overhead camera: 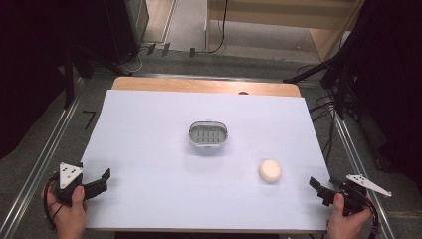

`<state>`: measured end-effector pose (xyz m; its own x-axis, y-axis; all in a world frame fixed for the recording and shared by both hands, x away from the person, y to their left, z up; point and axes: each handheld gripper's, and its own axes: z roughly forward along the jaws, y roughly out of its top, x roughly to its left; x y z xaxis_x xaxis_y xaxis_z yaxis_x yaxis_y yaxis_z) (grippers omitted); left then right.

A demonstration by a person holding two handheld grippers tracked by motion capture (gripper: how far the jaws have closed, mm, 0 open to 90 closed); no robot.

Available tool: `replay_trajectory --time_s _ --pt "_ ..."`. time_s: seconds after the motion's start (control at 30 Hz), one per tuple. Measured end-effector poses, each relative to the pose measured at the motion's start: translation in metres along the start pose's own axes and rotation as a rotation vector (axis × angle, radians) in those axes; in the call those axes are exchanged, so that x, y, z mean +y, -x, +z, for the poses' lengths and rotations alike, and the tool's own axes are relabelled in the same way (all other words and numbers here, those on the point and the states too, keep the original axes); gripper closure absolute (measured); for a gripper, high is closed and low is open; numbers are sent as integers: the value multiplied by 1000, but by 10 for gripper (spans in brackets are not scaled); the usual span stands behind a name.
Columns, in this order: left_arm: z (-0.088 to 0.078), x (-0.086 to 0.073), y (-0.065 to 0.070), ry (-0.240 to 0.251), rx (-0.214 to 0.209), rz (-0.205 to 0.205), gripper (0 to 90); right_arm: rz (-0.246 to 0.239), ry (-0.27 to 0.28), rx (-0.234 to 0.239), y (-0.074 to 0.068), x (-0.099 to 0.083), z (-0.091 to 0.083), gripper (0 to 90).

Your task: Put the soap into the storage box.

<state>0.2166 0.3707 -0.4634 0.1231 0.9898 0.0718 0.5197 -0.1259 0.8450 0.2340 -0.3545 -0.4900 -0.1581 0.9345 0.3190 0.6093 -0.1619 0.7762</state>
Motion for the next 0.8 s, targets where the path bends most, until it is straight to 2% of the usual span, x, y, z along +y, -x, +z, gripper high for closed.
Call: replay_trajectory --time_s 0.07,0.23,0.4,0.53,0.8 --pt "0 0 0 -1 3 1 140 3 0 1 0 0 0 110" --pt "0 0 -1 0 6 -4 132 -9 -5 -16 -2 1 0 100" --pt "1 0 -1 -6 5 -14 122 -48 -37 -18 -5 3 1 24" --pt "1 1 -1 -17 11 -7 117 -95 -77 -21 -11 5 4 14" --pt "1 0 -1 -9 8 -12 116 -119 -97 17 -21 7 6 6"
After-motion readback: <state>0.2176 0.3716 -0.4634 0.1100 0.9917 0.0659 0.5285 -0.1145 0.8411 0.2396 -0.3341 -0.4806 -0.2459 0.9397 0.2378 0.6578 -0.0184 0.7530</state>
